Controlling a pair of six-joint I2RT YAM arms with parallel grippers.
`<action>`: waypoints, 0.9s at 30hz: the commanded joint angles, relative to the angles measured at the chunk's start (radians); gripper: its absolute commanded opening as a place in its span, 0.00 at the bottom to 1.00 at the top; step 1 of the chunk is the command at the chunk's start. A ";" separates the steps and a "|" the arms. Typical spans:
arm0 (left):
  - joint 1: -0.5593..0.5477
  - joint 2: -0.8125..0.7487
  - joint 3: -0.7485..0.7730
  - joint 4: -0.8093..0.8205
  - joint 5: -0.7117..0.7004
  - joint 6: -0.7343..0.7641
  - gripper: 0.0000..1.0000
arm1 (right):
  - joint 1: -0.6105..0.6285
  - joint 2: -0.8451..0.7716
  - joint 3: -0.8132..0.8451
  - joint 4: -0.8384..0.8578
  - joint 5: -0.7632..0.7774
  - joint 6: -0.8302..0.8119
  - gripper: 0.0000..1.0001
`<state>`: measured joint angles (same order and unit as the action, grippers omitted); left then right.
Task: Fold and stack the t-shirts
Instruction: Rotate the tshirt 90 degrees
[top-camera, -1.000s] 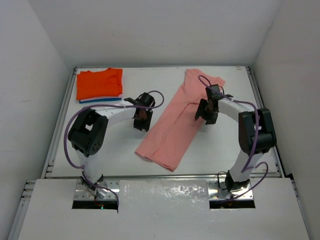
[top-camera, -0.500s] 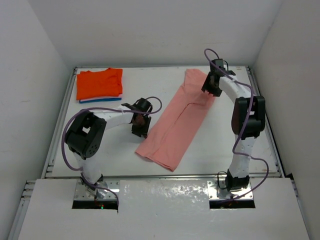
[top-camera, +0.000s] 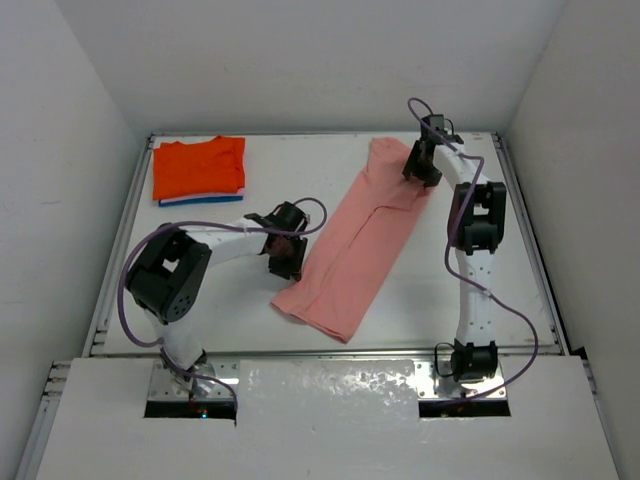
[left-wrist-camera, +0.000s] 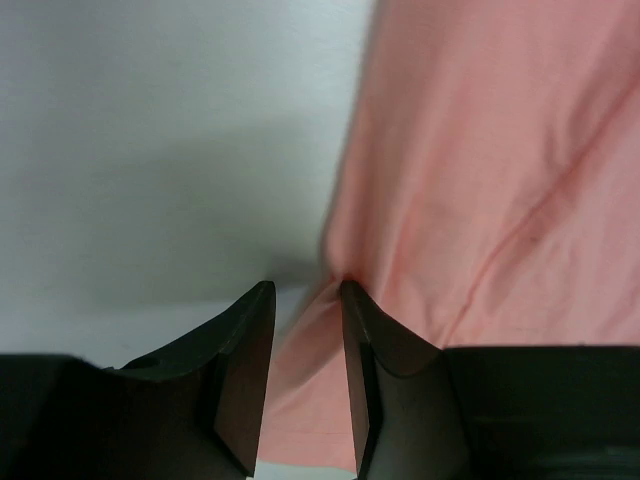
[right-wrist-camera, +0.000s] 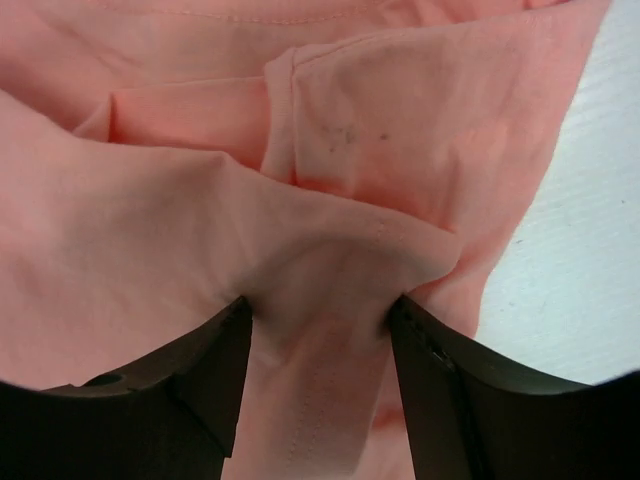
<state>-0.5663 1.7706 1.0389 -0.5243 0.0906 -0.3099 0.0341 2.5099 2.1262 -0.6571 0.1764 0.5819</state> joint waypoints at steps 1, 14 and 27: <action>-0.073 -0.042 -0.022 0.039 0.060 -0.061 0.31 | 0.006 0.007 -0.031 0.048 -0.119 -0.042 0.58; -0.185 -0.065 -0.042 0.102 0.124 -0.147 0.31 | 0.069 0.129 0.035 0.172 -0.483 -0.071 0.59; -0.208 -0.086 -0.021 0.107 0.134 -0.153 0.32 | 0.079 0.044 -0.042 0.279 -0.535 -0.083 0.67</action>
<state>-0.7681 1.7367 0.9684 -0.4255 0.2394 -0.4690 0.1055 2.5996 2.1708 -0.3664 -0.3714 0.5037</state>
